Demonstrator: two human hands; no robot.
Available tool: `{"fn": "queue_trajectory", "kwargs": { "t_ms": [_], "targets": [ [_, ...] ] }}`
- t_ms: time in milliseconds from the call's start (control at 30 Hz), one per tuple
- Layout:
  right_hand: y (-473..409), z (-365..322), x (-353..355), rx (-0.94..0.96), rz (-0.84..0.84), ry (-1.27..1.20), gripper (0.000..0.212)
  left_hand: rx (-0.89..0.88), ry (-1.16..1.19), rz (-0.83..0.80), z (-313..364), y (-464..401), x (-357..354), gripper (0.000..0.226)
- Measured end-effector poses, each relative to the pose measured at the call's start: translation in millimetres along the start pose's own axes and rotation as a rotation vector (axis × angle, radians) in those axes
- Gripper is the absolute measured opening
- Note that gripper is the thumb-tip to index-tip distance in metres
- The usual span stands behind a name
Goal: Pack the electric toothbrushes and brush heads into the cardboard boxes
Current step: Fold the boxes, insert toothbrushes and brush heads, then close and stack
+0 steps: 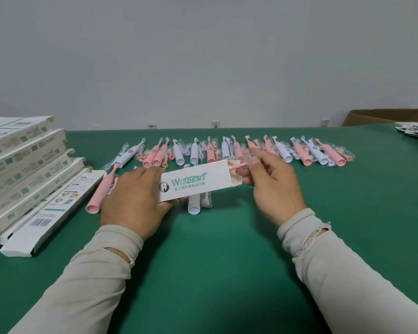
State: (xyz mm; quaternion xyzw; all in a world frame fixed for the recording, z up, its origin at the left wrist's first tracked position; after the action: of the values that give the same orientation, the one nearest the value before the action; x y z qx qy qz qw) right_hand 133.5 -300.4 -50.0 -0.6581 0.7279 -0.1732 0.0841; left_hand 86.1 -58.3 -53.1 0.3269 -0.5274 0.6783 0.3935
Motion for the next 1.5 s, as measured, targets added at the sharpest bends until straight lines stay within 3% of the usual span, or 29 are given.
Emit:
{"fn": "queue_trajectory", "kwargs": {
  "t_ms": [167,300,433,700,867,1000,1100,1200,1300,1367,1500],
  "targets": [
    [0.0,-4.8,7.0,0.094,0.091,0.234,0.019,-0.02,0.006,0.023,0.8,0.0,-1.0,0.059],
    [1.8,-7.6,9.4,0.133,0.145,0.277,0.026,-0.046,-0.005,0.022,2.4,0.3,-2.3,0.056],
    [3.0,-4.5,6.1,0.138,0.116,0.253,0.019,-0.053,-0.015,0.023,2.5,0.3,-2.2,0.059],
    [6.5,-6.1,-1.0,0.114,-0.061,0.265,0.021,-0.057,-0.026,0.023,3.2,0.0,-2.3,0.059],
    [12.5,-16.6,-9.2,0.198,-0.21,0.303,0.013,-0.059,-0.012,0.017,4.4,0.6,-3.5,0.062],
    [11.7,-14.8,-11.4,0.125,-0.348,0.217,0.018,-0.067,-0.002,0.012,4.1,-0.2,-4.4,0.06],
    [8.0,-14.0,-0.7,0.132,-0.294,0.221,0.021,-0.057,-0.01,0.003,2.2,-0.5,-5.1,0.058],
    [3.0,-20.7,18.0,0.273,-0.177,0.448,0.05,-0.028,0.002,-0.008,-1.7,-1.4,-4.5,0.056],
    [0.7,-17.5,21.6,0.251,-0.283,0.618,0.076,-0.013,0.006,-0.014,-3.5,-1.6,-3.2,0.057],
    [2.2,-13.1,17.1,0.23,-0.334,0.631,0.074,-0.018,0.009,-0.011,-2.6,-1.0,-2.9,0.057],
    [2.5,-8.1,12.7,0.273,-0.304,0.544,0.05,-0.024,0.017,-0.01,-0.5,-0.9,-2.1,0.056]
  ]
}}
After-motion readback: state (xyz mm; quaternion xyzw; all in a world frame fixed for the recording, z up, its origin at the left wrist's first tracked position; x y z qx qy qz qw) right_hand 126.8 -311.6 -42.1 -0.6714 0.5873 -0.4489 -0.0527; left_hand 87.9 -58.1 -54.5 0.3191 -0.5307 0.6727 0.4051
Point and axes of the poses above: each hand's wrist, its own y-axis away from the middle knuckle, its own x-axis out of the back of the hand, z = x × y, the point moved 4 cm from there along -y, towards the middle knuckle, and after that the axes turned 2 degrees about -x, right-handed, at the moved point
